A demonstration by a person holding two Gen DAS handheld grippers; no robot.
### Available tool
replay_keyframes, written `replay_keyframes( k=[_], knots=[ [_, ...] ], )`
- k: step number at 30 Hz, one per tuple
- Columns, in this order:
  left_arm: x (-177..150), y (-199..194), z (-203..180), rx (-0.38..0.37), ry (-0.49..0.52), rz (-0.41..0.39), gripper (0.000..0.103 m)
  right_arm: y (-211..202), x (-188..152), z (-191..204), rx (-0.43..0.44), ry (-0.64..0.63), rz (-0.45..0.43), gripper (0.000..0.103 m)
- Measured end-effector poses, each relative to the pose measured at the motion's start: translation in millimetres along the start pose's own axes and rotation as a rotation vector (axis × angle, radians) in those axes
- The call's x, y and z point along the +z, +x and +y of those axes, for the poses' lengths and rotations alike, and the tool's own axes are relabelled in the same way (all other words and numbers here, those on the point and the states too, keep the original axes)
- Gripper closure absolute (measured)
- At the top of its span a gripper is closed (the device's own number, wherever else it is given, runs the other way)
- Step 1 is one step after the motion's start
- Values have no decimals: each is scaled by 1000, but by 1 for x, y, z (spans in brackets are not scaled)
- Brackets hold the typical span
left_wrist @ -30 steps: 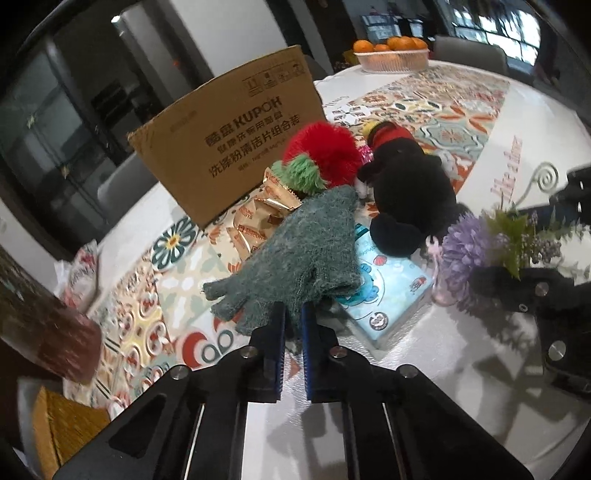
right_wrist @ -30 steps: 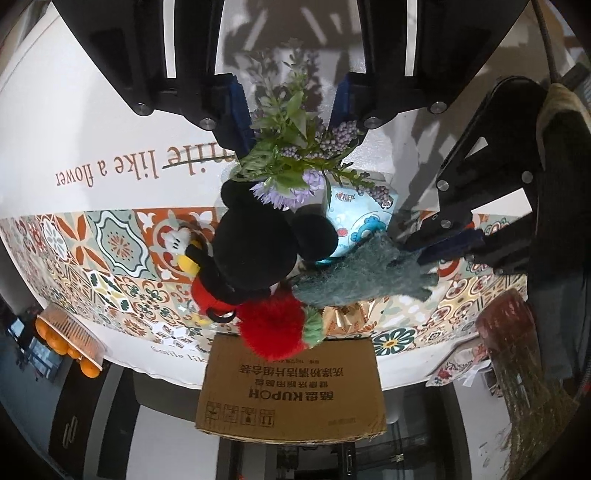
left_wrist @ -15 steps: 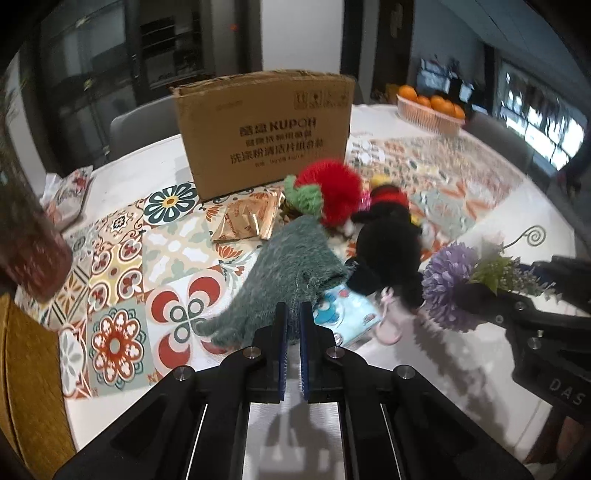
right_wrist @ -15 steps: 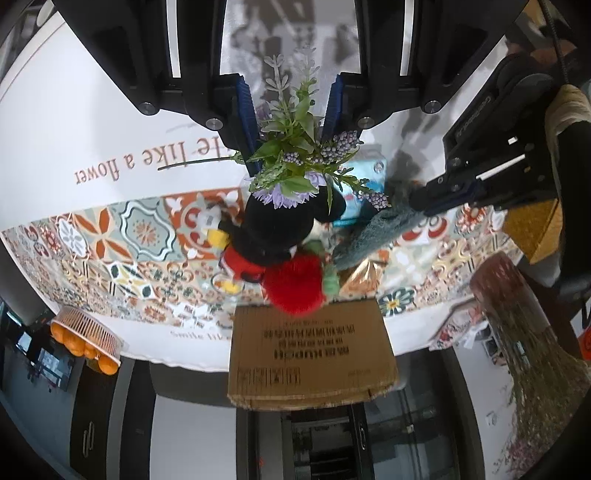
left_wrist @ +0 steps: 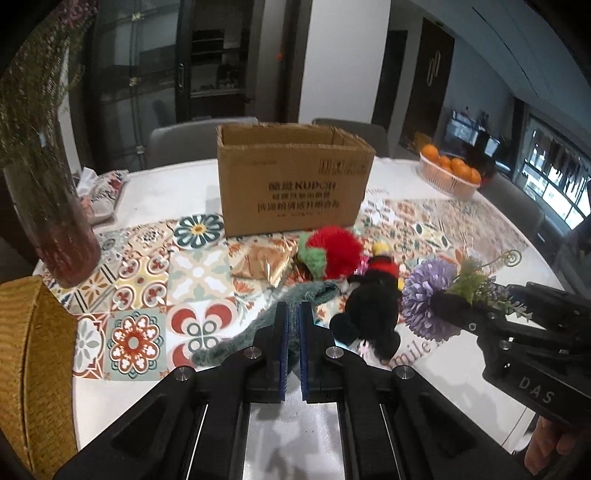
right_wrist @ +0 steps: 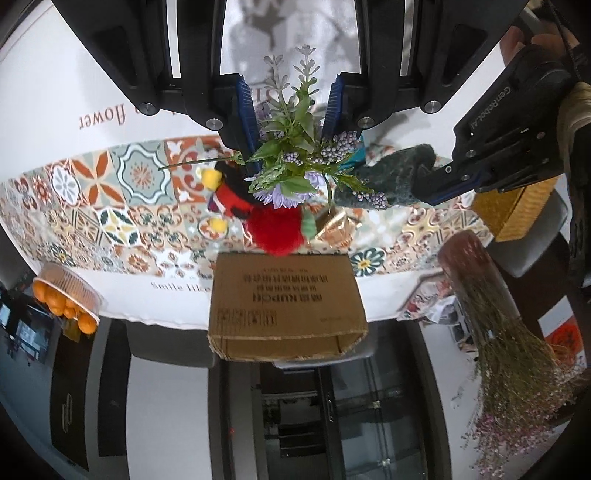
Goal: Organize soft objects
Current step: 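Lift the green glove with the left gripper while the right gripper lifts the purple flower sprig, then carry the glove and flower sprig into the cardboard box and open both grippers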
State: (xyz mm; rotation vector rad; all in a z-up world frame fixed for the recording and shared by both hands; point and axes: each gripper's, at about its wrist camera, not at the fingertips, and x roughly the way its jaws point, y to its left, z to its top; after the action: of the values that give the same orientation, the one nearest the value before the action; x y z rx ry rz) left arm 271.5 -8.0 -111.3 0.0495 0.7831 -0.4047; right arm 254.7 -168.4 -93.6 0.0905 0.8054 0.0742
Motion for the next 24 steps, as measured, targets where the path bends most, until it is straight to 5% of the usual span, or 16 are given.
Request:
replay_keyframes(
  k=[24],
  knots=[
    [78, -46, -12, 108, -20, -269, 96, -32, 78, -10, 105, -76, -251, 69]
  ],
)
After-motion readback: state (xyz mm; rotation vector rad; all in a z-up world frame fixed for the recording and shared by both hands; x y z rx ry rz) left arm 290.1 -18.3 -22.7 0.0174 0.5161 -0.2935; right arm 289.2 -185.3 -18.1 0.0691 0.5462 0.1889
